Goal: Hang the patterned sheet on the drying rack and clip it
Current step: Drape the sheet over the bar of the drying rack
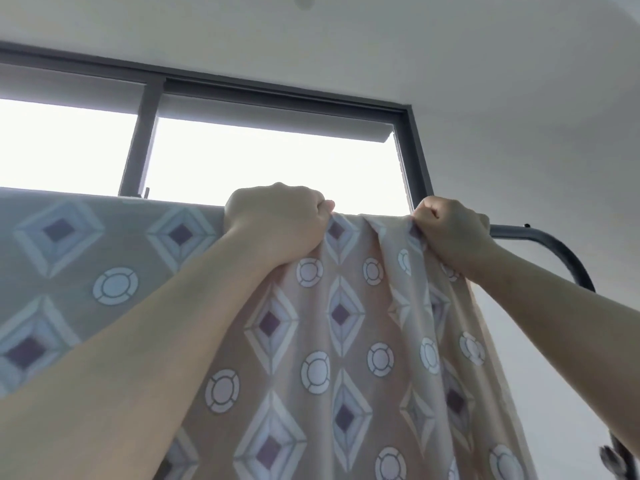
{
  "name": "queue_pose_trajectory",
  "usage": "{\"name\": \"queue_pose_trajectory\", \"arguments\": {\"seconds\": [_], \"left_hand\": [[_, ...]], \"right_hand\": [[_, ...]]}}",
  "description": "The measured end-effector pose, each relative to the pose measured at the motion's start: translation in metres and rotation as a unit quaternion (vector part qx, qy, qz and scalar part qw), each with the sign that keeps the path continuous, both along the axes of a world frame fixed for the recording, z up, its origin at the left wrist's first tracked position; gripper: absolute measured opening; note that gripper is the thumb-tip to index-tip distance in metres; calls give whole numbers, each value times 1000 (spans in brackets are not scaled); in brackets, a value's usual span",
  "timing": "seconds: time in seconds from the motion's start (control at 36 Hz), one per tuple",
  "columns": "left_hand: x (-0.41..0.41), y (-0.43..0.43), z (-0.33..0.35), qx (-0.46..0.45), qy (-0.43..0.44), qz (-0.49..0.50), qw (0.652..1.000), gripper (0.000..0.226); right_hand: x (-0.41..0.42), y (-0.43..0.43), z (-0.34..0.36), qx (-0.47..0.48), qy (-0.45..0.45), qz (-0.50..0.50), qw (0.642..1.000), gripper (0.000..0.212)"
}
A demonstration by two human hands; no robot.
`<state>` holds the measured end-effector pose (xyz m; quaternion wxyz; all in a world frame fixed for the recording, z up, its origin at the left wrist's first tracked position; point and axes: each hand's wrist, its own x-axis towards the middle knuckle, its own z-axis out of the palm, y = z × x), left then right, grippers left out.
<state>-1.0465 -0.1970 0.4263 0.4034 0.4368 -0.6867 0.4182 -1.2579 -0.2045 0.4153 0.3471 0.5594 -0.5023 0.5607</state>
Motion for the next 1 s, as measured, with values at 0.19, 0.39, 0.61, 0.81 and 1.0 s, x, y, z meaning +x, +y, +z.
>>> {"name": "queue_pose_trajectory", "arguments": {"seconds": [0.19, 0.39, 0.61, 0.81, 1.0], "left_hand": [[-71, -11, -2, -31, 0, -10, 999, 38], [-121, -20, -1, -33, -2, -24, 999, 37], [-157, -34, 3, -10, 2, -33, 999, 39], [-160, -34, 16, 52, 37, -88, 994, 27], [-181, -28, 22, 6, 35, -125, 991, 32]], "right_hand": [[-63, -7, -2, -5, -1, -75, 997, 36], [-108, -15, -3, -8, -26, -72, 997, 33], [-148, -24, -3, 40, -122, 146, 981, 31], [-148, -23, 7, 55, -77, 117, 989, 28], [-154, -17, 16, -34, -91, -55, 994, 20]]}}
